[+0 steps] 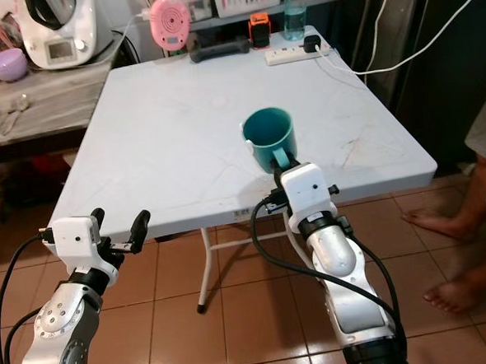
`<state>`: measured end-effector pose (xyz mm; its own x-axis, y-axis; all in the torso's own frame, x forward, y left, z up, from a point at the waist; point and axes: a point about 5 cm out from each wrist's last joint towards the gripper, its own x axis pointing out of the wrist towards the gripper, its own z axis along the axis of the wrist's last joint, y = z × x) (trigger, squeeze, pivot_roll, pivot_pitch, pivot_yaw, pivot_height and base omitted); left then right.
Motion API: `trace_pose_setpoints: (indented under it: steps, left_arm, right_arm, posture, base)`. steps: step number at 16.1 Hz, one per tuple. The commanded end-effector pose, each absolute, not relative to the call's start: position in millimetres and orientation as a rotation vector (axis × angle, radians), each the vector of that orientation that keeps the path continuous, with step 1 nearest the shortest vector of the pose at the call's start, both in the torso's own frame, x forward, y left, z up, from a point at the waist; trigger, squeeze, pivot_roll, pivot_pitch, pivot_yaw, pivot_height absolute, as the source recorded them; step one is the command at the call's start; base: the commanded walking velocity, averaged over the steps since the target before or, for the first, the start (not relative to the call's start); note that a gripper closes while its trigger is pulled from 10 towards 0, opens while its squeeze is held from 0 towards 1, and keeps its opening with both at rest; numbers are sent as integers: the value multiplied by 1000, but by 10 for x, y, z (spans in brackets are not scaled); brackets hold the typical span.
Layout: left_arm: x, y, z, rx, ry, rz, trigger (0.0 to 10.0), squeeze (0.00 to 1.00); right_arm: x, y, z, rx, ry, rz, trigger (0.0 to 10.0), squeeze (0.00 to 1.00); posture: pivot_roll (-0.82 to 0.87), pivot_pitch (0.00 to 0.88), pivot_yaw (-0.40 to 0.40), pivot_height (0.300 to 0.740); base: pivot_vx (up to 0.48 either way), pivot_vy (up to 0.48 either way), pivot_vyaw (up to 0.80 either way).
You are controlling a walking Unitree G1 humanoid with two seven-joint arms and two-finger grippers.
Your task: Setting the table
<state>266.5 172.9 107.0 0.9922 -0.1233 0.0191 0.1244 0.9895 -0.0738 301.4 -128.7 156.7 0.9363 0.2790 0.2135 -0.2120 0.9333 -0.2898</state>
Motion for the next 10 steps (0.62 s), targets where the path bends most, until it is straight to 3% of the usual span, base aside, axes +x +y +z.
trace_pose_setpoints:
  steps: [1,10]
  left_arm:
    - [2661,1794,1061,-64,-1,-106,10000,0]
    - [2670,1793,1055,-63,1,-108,10000,0]
  right_arm:
    - [3026,-1200,1623,-258,-285,272,10000,0]
    - [3033,-1190,1635,-261,-292,277,10000,0]
  posture:
    - [-126,96,113,740]
    - [-129,96,113,740]
  base:
    - [0,382,0]
    - [0,448,0]
